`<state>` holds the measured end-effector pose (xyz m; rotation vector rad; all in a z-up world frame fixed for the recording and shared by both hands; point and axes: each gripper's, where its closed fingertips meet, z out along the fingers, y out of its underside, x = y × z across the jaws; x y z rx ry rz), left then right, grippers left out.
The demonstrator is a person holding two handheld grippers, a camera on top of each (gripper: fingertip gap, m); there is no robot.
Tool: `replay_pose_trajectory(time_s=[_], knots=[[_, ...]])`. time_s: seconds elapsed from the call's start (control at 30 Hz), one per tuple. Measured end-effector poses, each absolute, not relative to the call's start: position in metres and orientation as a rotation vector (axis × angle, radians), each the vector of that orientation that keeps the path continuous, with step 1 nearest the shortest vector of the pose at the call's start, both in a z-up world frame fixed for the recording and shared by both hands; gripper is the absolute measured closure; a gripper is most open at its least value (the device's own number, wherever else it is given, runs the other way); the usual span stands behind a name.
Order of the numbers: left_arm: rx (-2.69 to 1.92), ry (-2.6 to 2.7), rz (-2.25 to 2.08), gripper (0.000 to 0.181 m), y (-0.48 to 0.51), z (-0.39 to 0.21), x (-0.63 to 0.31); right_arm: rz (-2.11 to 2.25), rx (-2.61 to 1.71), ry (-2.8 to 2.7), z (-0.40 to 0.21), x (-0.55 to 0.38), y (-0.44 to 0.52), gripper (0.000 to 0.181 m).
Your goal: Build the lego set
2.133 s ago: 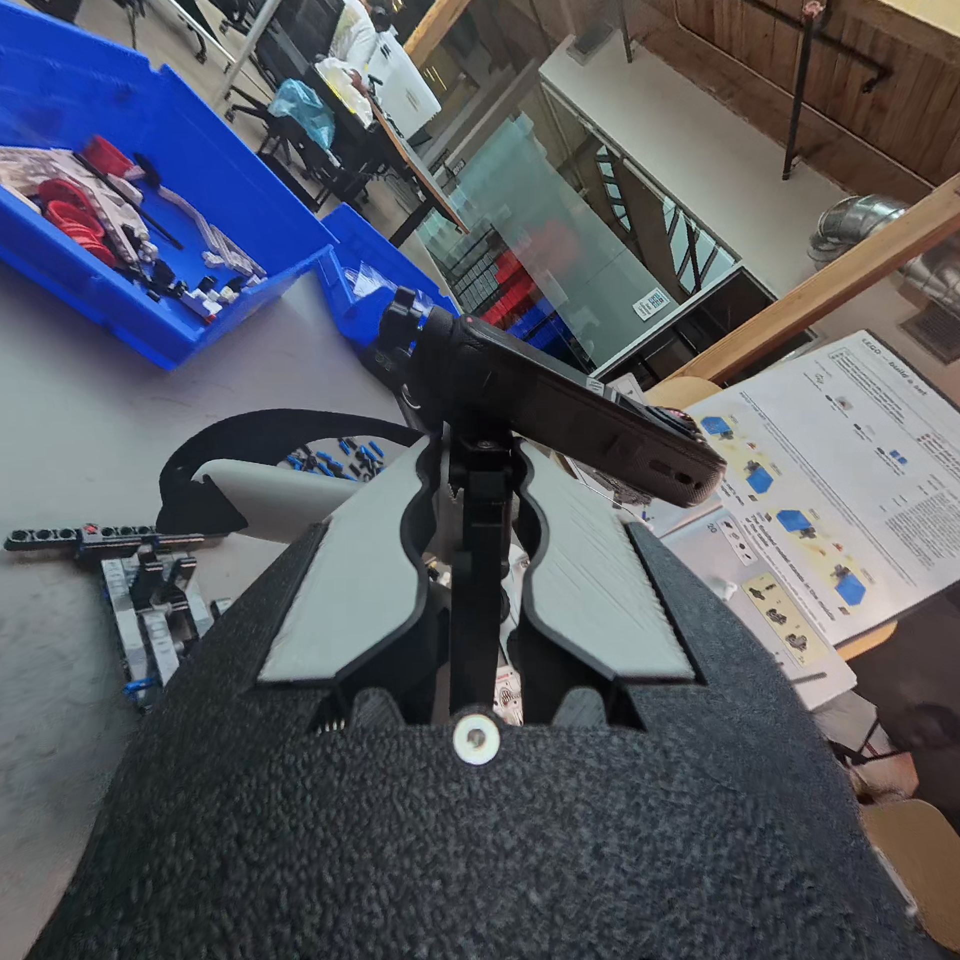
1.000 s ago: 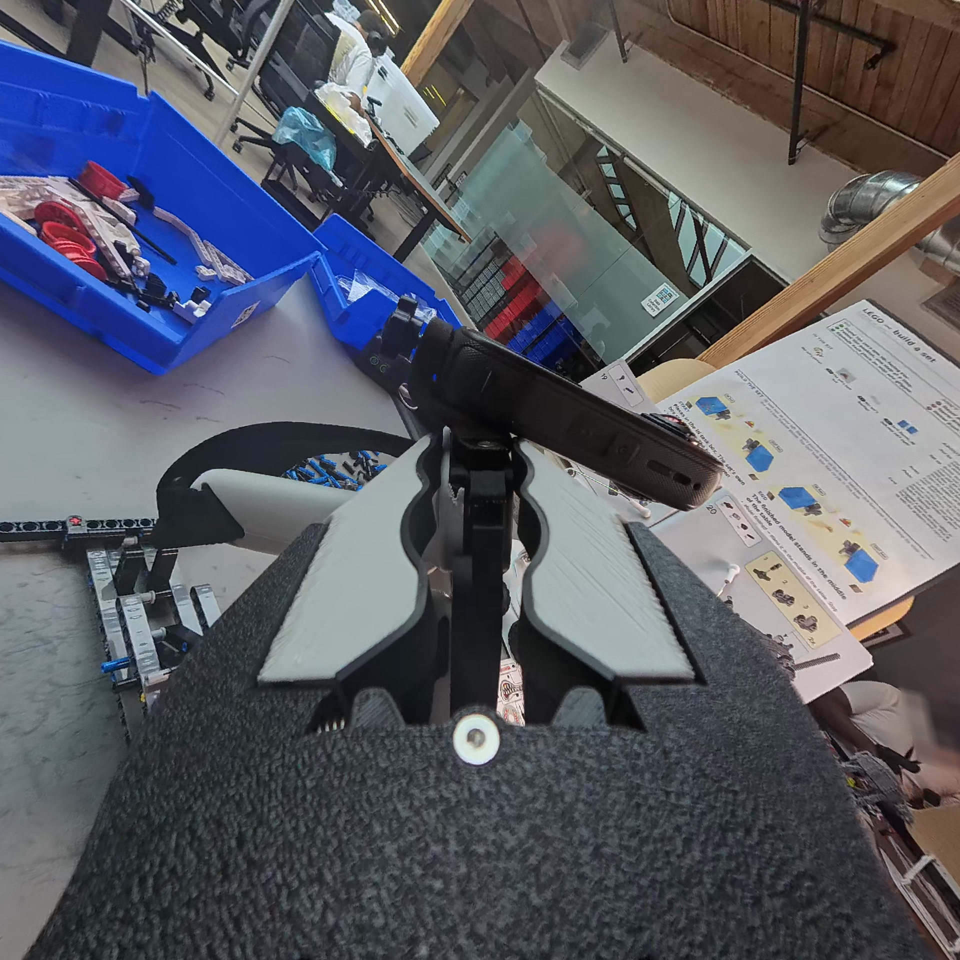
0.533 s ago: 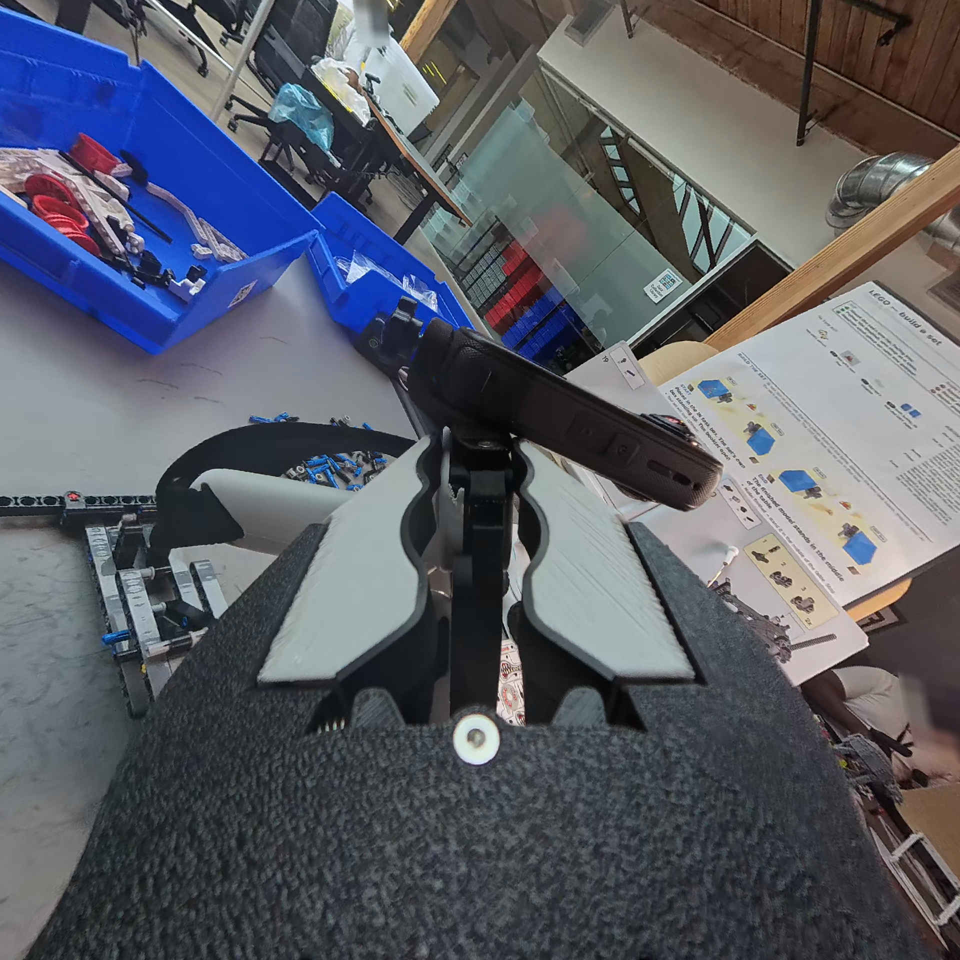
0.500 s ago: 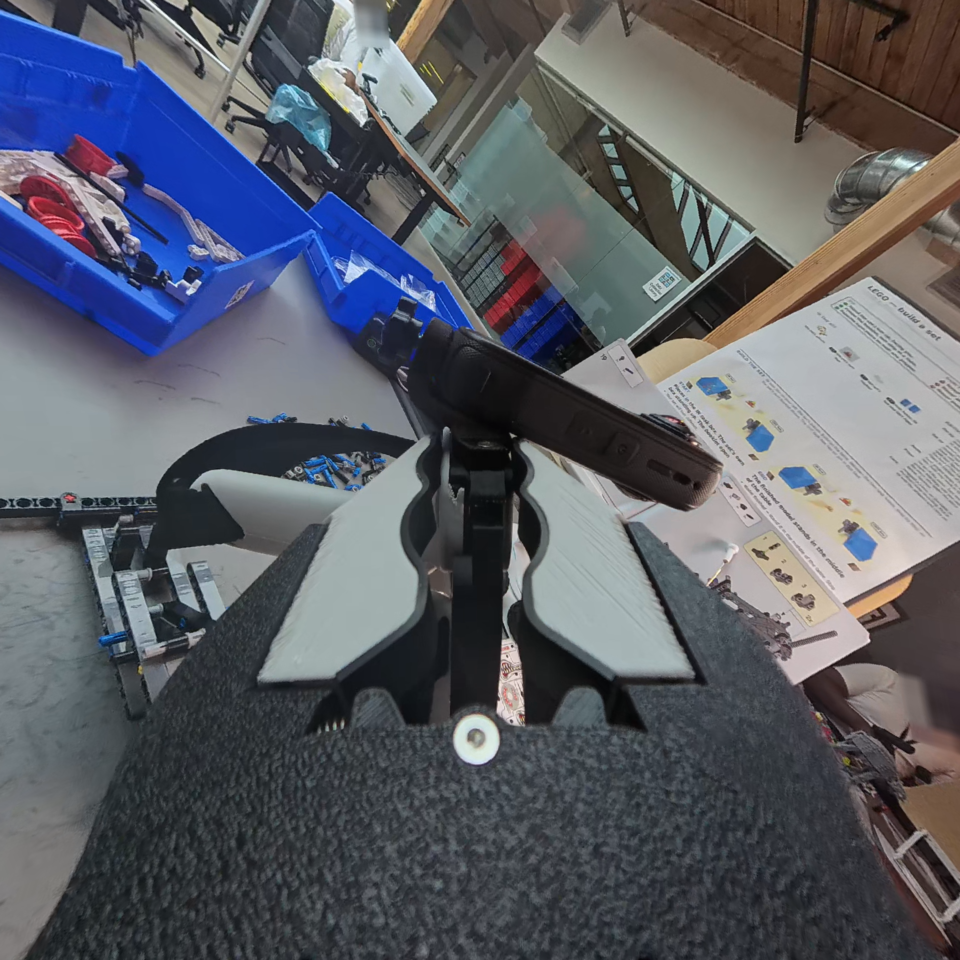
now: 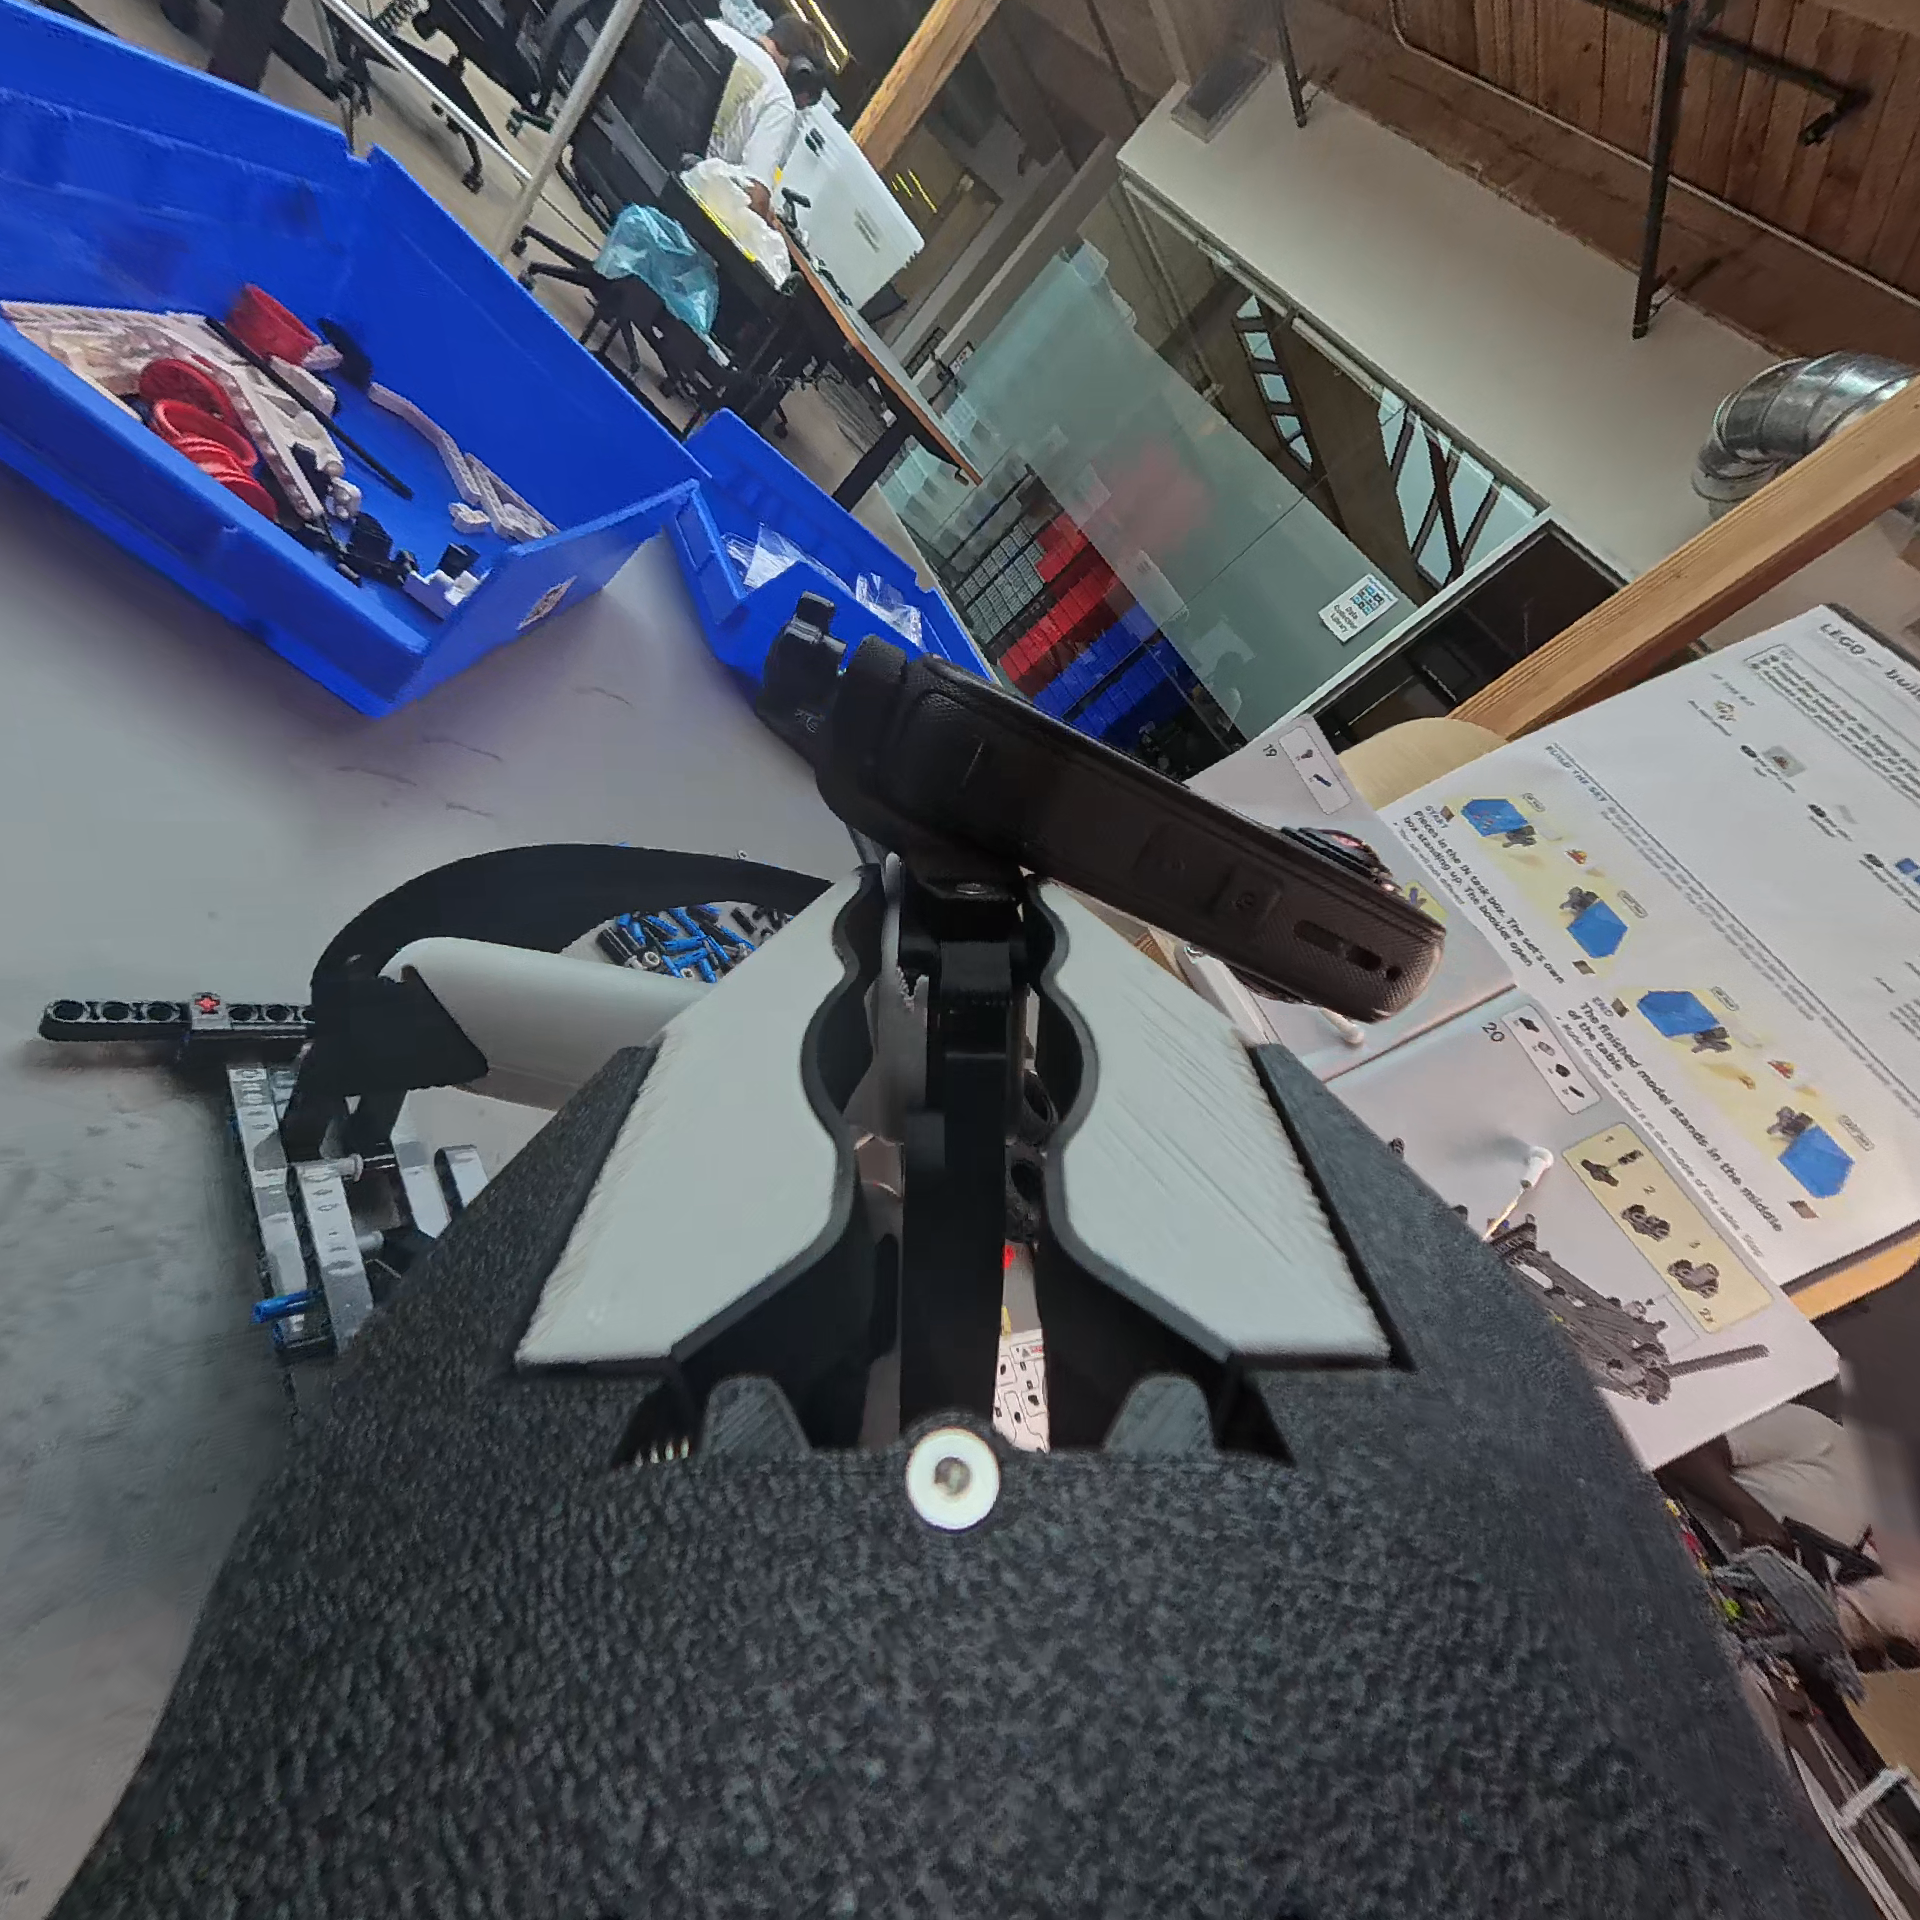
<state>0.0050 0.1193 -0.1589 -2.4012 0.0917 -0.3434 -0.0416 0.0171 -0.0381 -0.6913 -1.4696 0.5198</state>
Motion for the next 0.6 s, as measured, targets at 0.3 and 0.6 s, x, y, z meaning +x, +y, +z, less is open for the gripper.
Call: replay_pose_trajectory(time_s=[0.3,0.6], knots=[[-2.294,0.104,-0.269,0.074,0.096,-0.153,-0.014,0.454,-0.563,-1.455,-0.042,-0.054,-0.021,0.156],[-2.007,0.167,-0.168,0.091,0.063,-0.118,-0.030,0.369,-0.299,-1.439,-0.043,-0.064,-0.084,0.158]])
